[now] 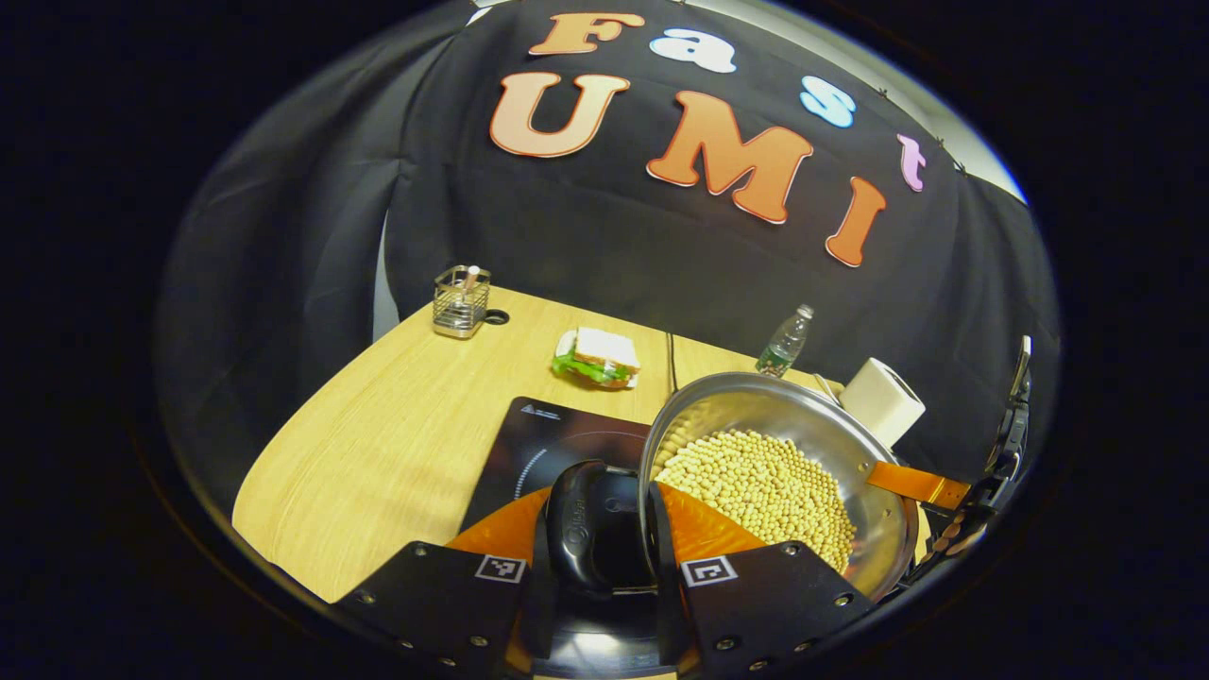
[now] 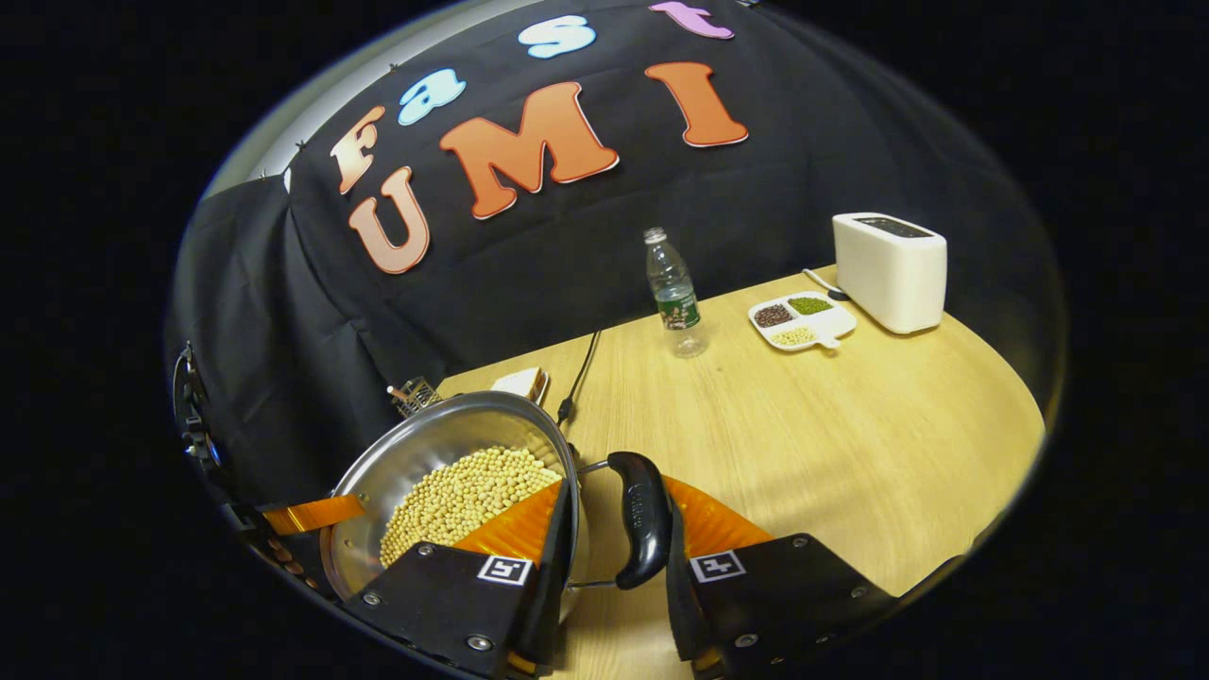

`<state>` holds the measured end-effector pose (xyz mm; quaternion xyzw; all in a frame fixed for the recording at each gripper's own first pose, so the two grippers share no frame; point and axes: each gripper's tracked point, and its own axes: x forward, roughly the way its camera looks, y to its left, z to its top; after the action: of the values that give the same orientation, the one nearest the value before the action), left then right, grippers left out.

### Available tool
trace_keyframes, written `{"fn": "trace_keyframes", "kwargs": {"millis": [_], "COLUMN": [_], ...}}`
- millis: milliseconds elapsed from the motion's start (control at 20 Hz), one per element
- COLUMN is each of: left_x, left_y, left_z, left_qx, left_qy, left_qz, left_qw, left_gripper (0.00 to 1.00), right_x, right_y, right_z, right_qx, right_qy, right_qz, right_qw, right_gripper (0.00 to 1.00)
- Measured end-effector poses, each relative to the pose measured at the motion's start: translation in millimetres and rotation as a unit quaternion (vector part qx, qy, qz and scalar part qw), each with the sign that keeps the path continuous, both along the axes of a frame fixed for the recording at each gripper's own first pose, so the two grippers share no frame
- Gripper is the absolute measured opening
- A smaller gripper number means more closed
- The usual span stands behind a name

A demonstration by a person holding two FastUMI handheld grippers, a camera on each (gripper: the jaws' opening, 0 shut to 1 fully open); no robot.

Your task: First push the handle of the pot to place it horizontally, then grasp the pot with both hands and set it on the induction cooktop.

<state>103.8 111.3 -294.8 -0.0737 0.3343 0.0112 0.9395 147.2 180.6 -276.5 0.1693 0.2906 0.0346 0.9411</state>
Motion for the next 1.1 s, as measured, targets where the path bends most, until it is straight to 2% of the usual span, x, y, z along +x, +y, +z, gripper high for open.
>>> {"fn": "trace_keyframes", "kwargs": {"millis": [300,650,700,750,800,850,900,950,1000,1100], "left_x": [1,0,-1,-4,3,6,1,-1,-4,-11], "left_y": [46,62,60,69,83,80,80,77,71,56], "left_z": [-18,-30,-30,-27,-23,-8,4,23,44,97], "left_qx": [0.001,-0.005,0.001,0.039,0.082,0.085,0.09,0.091,0.092,0.104], "left_qy": [0.023,0.027,0.028,0.027,0.021,0.011,-0.004,-0.026,-0.054,-0.121], "left_qz": [0.019,0.006,0.001,0.007,0.02,0.018,0.028,0.036,0.039,0.04], "left_qw": [1.0,1.0,1.0,0.999,0.996,0.996,0.996,0.995,0.994,0.986], "left_gripper": [0.45,0.44,0.45,0.51,0.6,0.94,0.97,0.96,0.95,0.94], "right_x": [9,9,5,3,2,4,3,2,-1,-6], "right_y": [39,42,43,43,38,31,23,15,5,-17], "right_z": [-24,-38,-40,-44,-39,-40,-31,-22,-13,13], "right_qx": [0.001,0.007,0.016,0.02,0.019,0.01,0.005,0.002,-0.001,-0.012], "right_qy": [0.021,0.036,0.041,0.049,0.048,0.041,0.027,0.017,0.009,-0.018], "right_qz": [0.007,0.002,0.008,0.015,0.017,0.01,0.007,0.004,-0.001,-0.01], "right_qw": [1.0,0.999,0.999,0.998,0.999,0.999,1.0,1.0,1.0,1.0], "right_gripper": [0.47,0.47,0.43,0.5,0.49,0.58,0.71,0.8,0.95,0.95]}}
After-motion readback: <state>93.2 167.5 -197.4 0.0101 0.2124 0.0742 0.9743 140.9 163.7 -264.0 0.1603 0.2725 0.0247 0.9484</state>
